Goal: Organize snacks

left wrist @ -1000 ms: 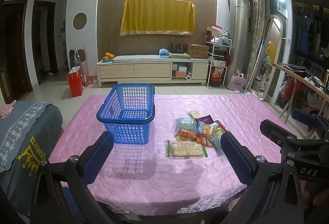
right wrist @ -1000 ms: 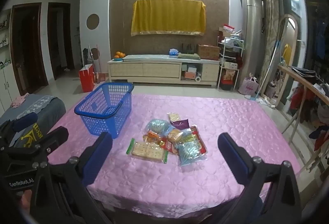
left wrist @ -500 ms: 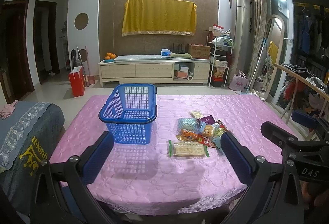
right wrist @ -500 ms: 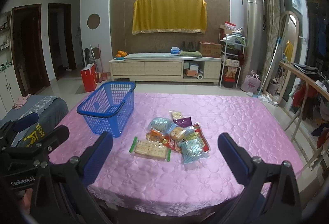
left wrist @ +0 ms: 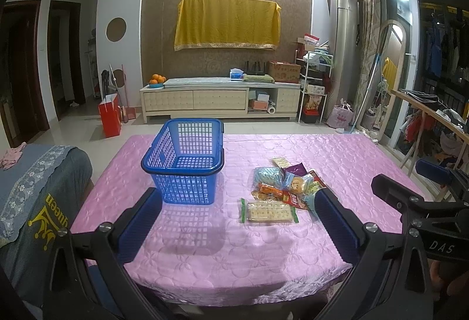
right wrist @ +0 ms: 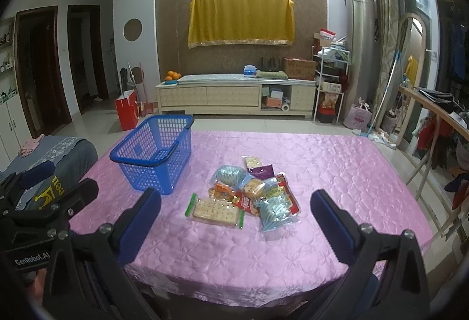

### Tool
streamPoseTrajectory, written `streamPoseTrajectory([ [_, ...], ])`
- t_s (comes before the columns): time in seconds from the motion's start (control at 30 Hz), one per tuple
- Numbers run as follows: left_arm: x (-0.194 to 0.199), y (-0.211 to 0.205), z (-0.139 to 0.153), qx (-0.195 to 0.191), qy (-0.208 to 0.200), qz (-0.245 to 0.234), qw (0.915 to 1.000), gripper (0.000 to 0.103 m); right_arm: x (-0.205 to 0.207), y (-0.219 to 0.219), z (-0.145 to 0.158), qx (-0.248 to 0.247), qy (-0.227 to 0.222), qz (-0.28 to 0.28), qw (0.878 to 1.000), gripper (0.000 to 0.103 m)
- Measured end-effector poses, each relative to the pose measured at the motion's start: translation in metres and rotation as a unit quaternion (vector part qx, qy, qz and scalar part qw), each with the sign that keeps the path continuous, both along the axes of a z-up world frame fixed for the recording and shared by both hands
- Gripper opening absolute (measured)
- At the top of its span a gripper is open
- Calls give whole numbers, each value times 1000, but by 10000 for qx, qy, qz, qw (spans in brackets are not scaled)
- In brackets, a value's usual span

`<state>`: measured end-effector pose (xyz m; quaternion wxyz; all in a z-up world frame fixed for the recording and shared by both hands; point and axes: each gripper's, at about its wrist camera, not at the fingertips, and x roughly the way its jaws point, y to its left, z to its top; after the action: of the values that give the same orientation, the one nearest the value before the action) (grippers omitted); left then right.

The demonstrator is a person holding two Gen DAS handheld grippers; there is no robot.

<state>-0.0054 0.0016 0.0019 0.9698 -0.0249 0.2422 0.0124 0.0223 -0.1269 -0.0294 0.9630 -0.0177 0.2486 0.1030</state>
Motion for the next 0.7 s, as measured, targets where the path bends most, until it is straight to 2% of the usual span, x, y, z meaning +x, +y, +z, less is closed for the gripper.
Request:
streamPoseTrajectory([
  [0.7, 0, -4, -3, 1, 43, 13, 10000, 103, -1, -1, -4, 29, 57, 16, 10000, 103],
])
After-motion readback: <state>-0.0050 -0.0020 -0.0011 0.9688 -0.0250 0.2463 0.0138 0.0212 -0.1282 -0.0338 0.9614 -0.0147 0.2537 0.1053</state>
